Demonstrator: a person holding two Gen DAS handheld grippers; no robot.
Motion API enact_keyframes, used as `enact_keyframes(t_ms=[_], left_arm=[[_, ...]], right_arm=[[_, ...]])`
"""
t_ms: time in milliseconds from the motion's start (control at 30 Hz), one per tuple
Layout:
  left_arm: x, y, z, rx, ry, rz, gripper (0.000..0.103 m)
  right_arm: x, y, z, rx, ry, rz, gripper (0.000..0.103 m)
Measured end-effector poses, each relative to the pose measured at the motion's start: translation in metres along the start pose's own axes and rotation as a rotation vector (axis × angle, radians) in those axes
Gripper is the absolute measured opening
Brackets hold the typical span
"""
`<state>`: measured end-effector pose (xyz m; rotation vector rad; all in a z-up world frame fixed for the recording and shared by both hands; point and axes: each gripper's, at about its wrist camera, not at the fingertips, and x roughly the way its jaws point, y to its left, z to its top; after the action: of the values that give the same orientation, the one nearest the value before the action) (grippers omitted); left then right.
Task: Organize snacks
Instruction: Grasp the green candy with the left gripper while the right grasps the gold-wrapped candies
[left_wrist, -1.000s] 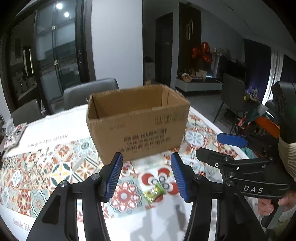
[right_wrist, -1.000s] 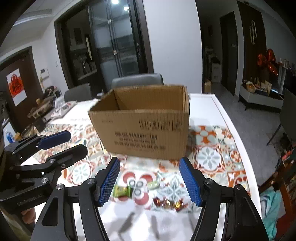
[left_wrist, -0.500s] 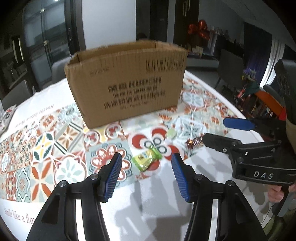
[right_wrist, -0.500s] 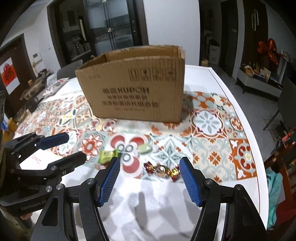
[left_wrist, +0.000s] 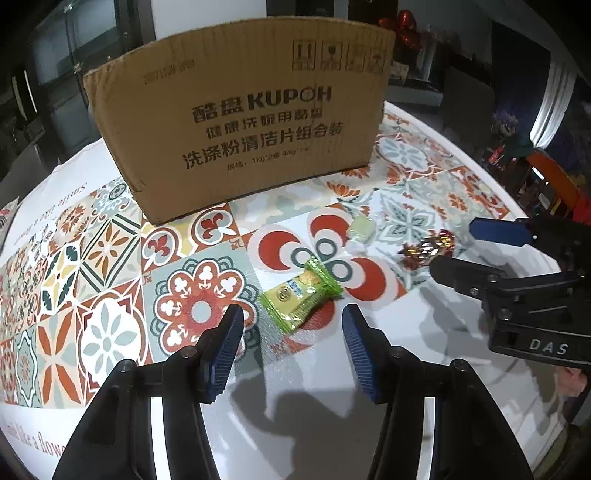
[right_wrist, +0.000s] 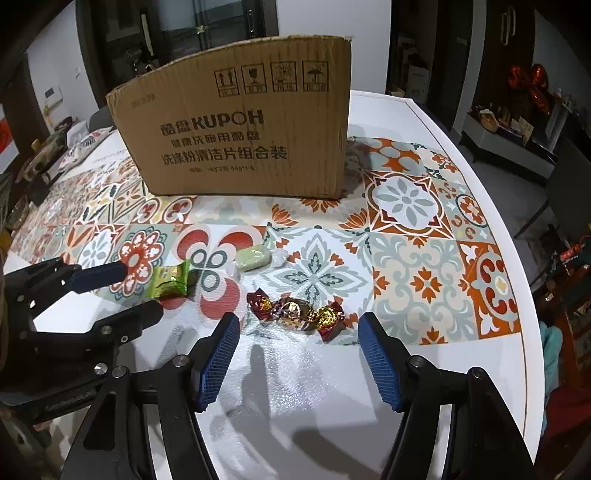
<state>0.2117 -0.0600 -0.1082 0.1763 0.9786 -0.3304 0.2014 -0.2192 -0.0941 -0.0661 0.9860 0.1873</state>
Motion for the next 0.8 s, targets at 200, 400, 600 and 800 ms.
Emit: enact_keyframes(t_ms=[200, 400, 600, 800], left_arm=[[0.013, 0.001, 0.007, 0.014, 0.003, 0.018, 0.054], [0.023, 0.001, 0.017, 0.001, 0.006, 0.004, 0.054], [0.028, 0.005, 0.020, -0.064, 0.027, -0.061, 0.040], [0.026, 0.004, 0.017, -0.085, 0.025, -0.083, 0.025]], right_arm=[[0.013, -0.004, 0.001, -0.009, 0.020, -0.005, 0.067], [0.018, -0.002, 0.005, -0.033, 0.017, -0.005, 0.067], [0.022, -0.003, 0.005, -0.027, 0.029, 0.012, 0.057], [0.022, -0.002, 0.004, -0.023, 0.035, 0.040, 0.037]])
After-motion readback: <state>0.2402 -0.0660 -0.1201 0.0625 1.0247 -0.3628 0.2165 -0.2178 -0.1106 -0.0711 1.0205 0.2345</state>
